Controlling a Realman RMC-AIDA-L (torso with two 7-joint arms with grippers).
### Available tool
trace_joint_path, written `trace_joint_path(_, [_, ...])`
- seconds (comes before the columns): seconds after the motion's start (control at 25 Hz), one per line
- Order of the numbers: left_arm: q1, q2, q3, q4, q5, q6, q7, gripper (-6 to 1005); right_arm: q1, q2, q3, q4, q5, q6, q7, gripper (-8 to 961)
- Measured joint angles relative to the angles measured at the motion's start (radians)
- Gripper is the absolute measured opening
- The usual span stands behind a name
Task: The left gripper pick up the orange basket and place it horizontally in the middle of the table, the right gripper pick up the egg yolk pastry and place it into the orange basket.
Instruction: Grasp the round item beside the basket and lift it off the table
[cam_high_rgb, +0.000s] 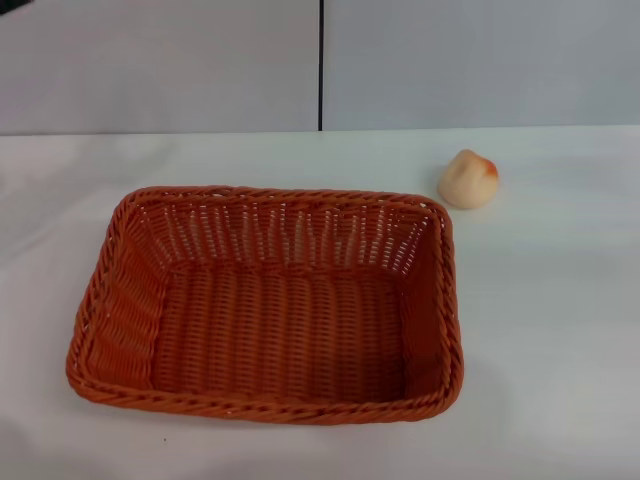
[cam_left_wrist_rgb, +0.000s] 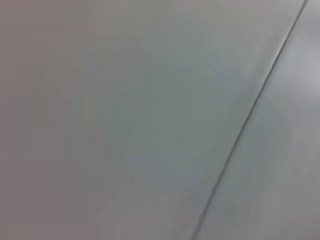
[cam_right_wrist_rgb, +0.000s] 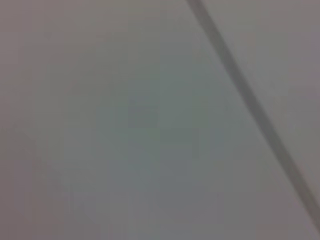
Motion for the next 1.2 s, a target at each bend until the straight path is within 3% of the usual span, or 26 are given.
trace_joint_path(0.04, [0.002,-0.028,0.0,-0.015,-0.041,-0.023,0.079,792,0.028,-0.02,0.05,-0.067,-0.216,-0.045,0.155,538])
trace_joint_path(0.08, [0.002,-0.031,0.0,-0.016,-0.046,-0.026,0.09,791,0.028,-0.02,0.05,-0.067,-0.216,-0.045,0.155,538])
trace_joint_path(0.16, [0.006,-0.06,0.004,-0.042,-0.104,-0.042,0.208,791,0.079,-0.044,0.102,-0.106,-0.413,-0.106,0.262,538])
trace_joint_path(0.32, [0.009,-0.067,0.013,-0.205,-0.252,-0.016,0.461,790,0.214,-0.097,0.151,-0.125,-0.762,-0.19,0.366,538])
trace_joint_path(0.44, [0.005,-0.065,0.013,-0.354,-0.349,-0.005,0.667,790,0.303,-0.11,0.064,-0.114,-0.899,-0.178,0.377,538])
trace_joint_path(0.56, [-0.003,-0.064,0.013,-0.434,-0.399,-0.002,0.817,789,0.333,-0.111,-0.014,-0.113,-0.907,-0.157,0.395,538])
trace_joint_path(0.64, [-0.013,-0.067,0.013,-0.471,-0.404,0.001,0.92,789,0.369,-0.107,-0.122,-0.113,-0.91,-0.116,0.425,538])
trace_joint_path(0.8, [-0.024,-0.066,0.013,-0.507,-0.405,0.004,0.984,788,0.395,-0.094,-0.225,-0.114,-0.913,-0.088,0.456,538])
trace_joint_path(0.88, [-0.028,-0.065,0.014,-0.516,-0.406,0.005,0.998,788,0.412,-0.065,-0.368,-0.144,-0.935,-0.049,0.511,538])
trace_joint_path(0.92, [-0.029,-0.065,0.015,-0.517,-0.406,0.005,0.999,788,0.412,-0.065,-0.368,-0.144,-0.935,-0.049,0.511,537])
trace_joint_path(1.04, [-0.03,-0.065,0.02,-0.525,-0.406,0.008,1.0,787,0.414,-0.03,-0.452,-0.177,-0.98,0.01,0.552,537])
trace_joint_path(1.2, [-0.032,-0.066,0.021,-0.545,-0.407,0.016,1.0,787,0.426,0.006,-0.488,-0.184,-1.029,0.062,0.562,537])
